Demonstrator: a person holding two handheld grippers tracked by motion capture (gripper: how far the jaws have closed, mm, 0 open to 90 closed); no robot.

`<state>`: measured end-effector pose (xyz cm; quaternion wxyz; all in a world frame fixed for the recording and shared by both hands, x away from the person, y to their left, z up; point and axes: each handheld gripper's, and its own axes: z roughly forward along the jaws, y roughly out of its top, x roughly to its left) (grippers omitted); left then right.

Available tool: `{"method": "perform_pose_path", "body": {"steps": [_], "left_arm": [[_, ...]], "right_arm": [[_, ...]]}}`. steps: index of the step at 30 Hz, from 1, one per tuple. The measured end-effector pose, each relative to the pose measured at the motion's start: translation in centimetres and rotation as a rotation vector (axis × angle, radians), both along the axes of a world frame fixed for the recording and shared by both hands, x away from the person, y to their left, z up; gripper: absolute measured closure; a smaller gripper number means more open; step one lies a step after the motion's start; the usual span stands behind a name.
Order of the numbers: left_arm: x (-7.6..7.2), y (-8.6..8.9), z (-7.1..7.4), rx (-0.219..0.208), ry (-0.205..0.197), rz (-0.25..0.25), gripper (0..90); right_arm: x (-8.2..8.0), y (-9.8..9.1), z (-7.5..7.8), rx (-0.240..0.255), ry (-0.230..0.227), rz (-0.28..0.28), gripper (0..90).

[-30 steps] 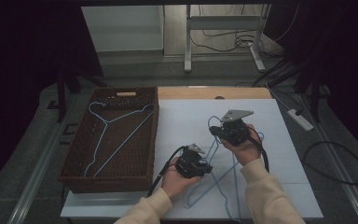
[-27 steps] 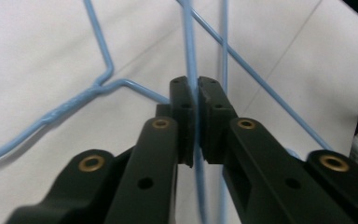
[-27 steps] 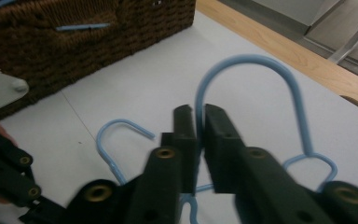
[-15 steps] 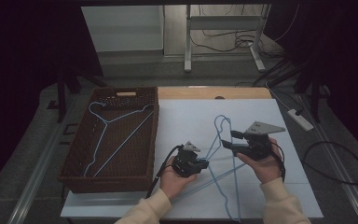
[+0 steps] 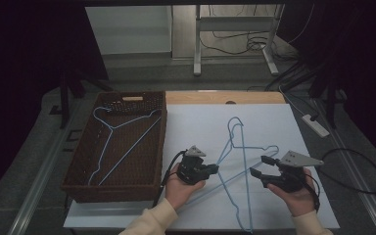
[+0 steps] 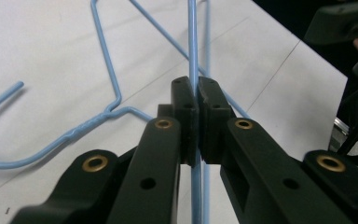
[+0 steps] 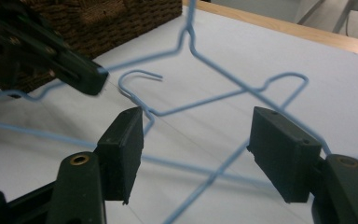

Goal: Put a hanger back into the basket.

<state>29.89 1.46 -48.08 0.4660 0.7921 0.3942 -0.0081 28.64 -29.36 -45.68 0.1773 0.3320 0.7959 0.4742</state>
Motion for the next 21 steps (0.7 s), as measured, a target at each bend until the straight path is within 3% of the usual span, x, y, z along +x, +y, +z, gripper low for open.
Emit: {"method": "perform_pose_path", "body": {"steps": [10,21], "left_arm": [[-0.7,0.9,2.0,-0.064,-0.039,0.01,86.7],[-1.2,3.1,5.2,-0.114,-0.095,0.015,86.7]], "right_arm": [[-0.4,-2.2,-0.3,0.021,-0.01,-0.038,36.0],[-0.2,-2.7,-1.3,0.022,0.018,-0.054,36.0]]}}
